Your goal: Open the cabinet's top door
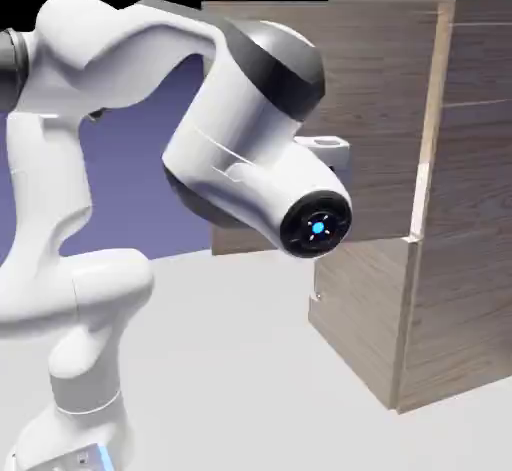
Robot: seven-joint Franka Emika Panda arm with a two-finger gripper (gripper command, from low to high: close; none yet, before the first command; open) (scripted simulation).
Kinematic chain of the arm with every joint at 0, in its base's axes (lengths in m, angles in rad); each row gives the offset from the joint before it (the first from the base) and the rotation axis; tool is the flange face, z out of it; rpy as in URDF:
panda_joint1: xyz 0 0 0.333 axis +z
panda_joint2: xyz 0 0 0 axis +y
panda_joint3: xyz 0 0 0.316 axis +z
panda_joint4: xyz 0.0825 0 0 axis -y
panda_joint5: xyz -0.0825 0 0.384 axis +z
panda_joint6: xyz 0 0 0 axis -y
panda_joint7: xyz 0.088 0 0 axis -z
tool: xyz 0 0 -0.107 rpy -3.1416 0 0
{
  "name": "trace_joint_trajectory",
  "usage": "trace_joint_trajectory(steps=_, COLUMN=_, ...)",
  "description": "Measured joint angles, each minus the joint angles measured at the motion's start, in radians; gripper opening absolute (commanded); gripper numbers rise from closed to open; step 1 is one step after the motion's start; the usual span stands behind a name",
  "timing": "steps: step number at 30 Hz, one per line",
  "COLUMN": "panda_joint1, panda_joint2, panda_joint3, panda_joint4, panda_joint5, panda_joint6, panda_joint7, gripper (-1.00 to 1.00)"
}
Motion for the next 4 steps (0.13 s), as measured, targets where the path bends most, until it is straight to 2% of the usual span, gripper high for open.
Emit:
trace_joint_trajectory(steps=2, panda_joint1=0.009, panda_joint2=-0.073, panda_joint3=0.009, panda_joint4=0.072, panda_joint5=-0.044, panda_joint6=-0.018, panda_joint7=-0.020, gripper=-1.00)
trace_joint_trajectory(steps=3, panda_joint1=0.012, panda_joint2=-0.099, panda_joint3=0.013, panda_joint4=0.097, panda_joint5=-0.058, panda_joint6=-0.024, panda_joint7=-0.025, gripper=1.00)
trace_joint_trajectory(steps=4, panda_joint1=0.013, panda_joint2=-0.099, panda_joint3=0.013, panda_joint4=0.097, panda_joint5=-0.058, panda_joint6=-0.023, panda_joint7=-0.025, gripper=1.00)
